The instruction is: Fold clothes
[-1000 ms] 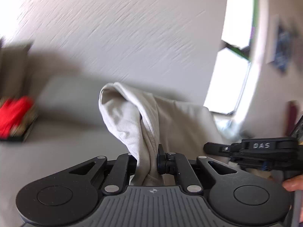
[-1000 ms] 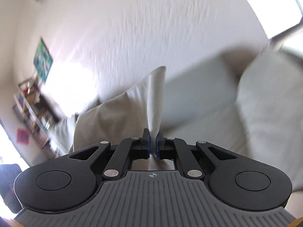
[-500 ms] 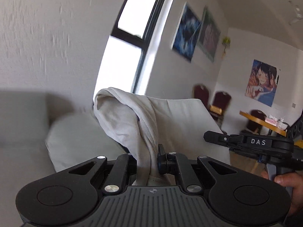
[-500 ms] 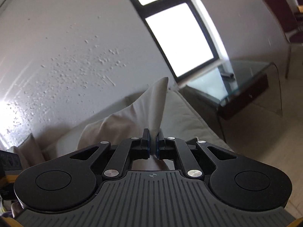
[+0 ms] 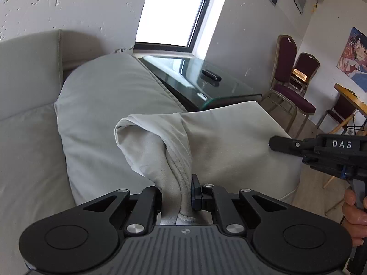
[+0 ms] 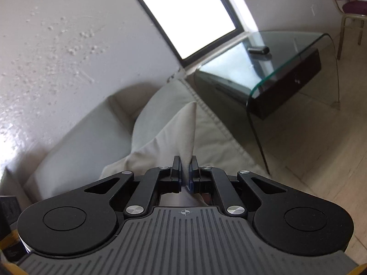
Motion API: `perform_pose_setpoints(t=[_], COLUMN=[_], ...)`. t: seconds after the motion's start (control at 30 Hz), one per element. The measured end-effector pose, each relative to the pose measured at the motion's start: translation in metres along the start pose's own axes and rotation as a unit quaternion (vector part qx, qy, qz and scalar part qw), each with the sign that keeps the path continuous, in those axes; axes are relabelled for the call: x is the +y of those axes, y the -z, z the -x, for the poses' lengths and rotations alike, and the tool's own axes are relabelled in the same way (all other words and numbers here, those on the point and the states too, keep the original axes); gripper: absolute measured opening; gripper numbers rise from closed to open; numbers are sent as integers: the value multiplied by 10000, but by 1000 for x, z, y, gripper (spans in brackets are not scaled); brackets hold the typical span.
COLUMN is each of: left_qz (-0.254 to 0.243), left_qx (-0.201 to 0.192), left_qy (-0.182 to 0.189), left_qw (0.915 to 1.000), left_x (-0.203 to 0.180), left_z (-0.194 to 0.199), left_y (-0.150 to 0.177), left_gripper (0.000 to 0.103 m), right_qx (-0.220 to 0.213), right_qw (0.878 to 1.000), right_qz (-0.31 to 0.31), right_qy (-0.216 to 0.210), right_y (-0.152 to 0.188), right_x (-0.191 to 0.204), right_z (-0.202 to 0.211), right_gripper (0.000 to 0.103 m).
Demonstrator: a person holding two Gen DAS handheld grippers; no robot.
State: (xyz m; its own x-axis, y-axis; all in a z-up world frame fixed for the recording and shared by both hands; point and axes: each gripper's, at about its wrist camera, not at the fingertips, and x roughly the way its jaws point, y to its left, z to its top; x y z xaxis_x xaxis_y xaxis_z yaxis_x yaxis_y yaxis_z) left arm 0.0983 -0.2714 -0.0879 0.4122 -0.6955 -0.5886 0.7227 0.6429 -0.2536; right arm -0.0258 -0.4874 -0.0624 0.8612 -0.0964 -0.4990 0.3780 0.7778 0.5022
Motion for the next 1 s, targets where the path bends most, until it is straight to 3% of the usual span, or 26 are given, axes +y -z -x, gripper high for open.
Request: perform_pose_setpoints(t=[0.03,0.07,0.1,0.13,0.2,0.23,0.3,0.33,0.37,0.4,0.5,0.6,0.63,0.7,0.77,0.8,0.87,1.0], left_qz=[10,45,84,169,359,423,499,504,508,450,-70,-1013,-1117,-840,-577,-450,-12,997], left_qx=[-50,-32,9,196,571,508,313,257,246,302,419,585,863,1634,2256,2327,2066,1406], left_qy=[-50,-163,-297,-569,-1245,-1449,-1590,-1534,-1428,-1250,-817,-1114,-1295,-1688,-1921,-1918,-1708,-1062], left_qw=[10000,9999,9995,9980,9899,9872,9855,9865,9881,9907,9957,9869,9815,9684,9533,9524,9634,9793], left_x=[-2,2,8,13,21,24,28,28,26,21,-4,-34,-34,-20,-7,0,16,52], left_z=[-1,-9,-19,-29,-41,-36,-21,-13,-5,0,7,-6,-20,-39,-39,-32,-10,16], left_y=[-6,-13,-21,-27,-33,-31,-23,-18,-12,-7,9,25,29,39,49,52,55,57], left_gripper=[11,16,31,41,40,40,44,41,39,32,24,25,25,23,23,24,24,37], right_qx=[69,170,248,241,-17,-31,171,362,571,753,1184,1628,1846,2005,1861,1811,1676,1532], right_qw=[9997,9978,9933,9888,9899,9911,9929,9932,9929,9917,9819,9697,9618,9509,9564,9611,9697,9795], right_qz=[-12,38,113,175,268,330,480,566,658,780,1411,1734,1866,2031,1917,1782,1536,1274], right_qy=[245,641,1127,1463,1393,1292,1075,953,812,692,447,559,773,1197,1178,1078,890,308], right_y=[-5,-10,-12,-13,-10,-7,0,4,9,15,37,59,68,81,82,79,73,67], right_x=[-3,-5,-6,-8,-15,-19,-27,-30,-31,-30,-19,-15,-16,-21,-24,-25,-26,-22], right_z=[-17,-31,-39,-42,-29,-21,-8,-3,1,6,6,-5,-9,-8,8,15,27,32], right_gripper=[16,35,42,42,49,50,42,34,14,9,9,11,12,15,20,20,22,27])
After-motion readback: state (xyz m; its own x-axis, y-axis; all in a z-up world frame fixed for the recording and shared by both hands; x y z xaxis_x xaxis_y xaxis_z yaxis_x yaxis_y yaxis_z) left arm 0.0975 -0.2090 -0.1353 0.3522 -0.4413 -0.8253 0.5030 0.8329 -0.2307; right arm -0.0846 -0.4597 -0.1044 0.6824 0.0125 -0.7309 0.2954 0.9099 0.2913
